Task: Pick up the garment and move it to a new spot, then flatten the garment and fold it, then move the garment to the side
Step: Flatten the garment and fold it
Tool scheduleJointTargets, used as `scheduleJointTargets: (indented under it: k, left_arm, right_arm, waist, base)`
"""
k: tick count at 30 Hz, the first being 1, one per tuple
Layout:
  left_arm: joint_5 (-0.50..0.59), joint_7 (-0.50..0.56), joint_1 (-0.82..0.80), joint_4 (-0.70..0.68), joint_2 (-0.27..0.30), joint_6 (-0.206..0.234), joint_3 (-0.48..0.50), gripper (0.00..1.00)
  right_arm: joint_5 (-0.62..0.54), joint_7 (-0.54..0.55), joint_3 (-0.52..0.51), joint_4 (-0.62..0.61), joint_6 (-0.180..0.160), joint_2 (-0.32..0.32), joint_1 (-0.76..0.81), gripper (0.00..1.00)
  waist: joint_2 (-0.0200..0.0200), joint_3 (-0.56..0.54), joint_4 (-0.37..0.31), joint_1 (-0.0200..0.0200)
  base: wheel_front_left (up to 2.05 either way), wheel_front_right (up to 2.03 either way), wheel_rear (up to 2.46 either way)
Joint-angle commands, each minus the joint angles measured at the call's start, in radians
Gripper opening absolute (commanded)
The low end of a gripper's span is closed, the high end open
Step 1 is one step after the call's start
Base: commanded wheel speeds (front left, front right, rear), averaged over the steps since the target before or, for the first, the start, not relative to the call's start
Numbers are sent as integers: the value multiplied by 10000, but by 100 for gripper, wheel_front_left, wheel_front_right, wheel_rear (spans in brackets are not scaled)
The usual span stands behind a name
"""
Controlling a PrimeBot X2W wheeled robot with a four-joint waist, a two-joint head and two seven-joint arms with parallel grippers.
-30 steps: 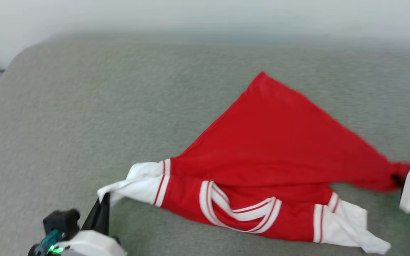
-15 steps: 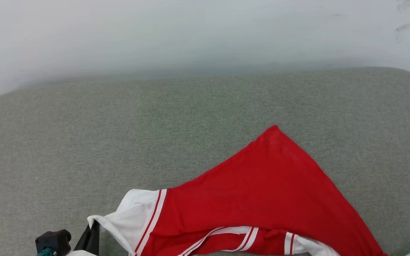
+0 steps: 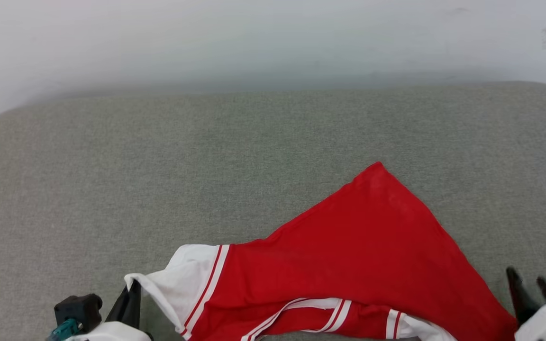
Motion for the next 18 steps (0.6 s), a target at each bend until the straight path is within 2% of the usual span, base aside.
scheduleJointTargets:
  k: [1,4,7,8,11,18]
  left_arm:
    - [64,-65,-176,-56,-60,-27,-6,0]
    - [142,-134,-424,-109,-77,-53,-49,0]
    - [208,-184,-705,-214,-151,-69,-131,0]
    - [255,-192,-907,-279,-205,-76,-203,0]
    - [224,-256,-1195,-385,-384,-186,-294,0]
    - [405,-346,-1775,-554,-536,-327,-533,0]
  right_arm:
    - [-56,-272,81,8,-7,-136,-313,100]
    - [-306,-929,554,262,-6,-454,-1059,100]
    - [-442,-1105,1117,730,-7,-869,-1975,100]
    - [-457,-959,1673,1092,-6,-1148,-2663,100]
    - [-131,-201,2558,1694,-7,-1671,-3627,100]
    - [931,2475,4413,2596,-7,-2937,-5563,100]
  waist:
    - [-1,108,117,0]
    - [-1,348,249,0]
    - [-1,658,410,0]
    - [-1,875,540,0]
    - [-1,1188,797,0]
    - [-1,1760,1377,0]
  base:
    - [0,0,0]
    - [0,0,0]
    - [0,0,0]
    - [0,0,0]
    - [0,0,0]
    - [0,0,0]
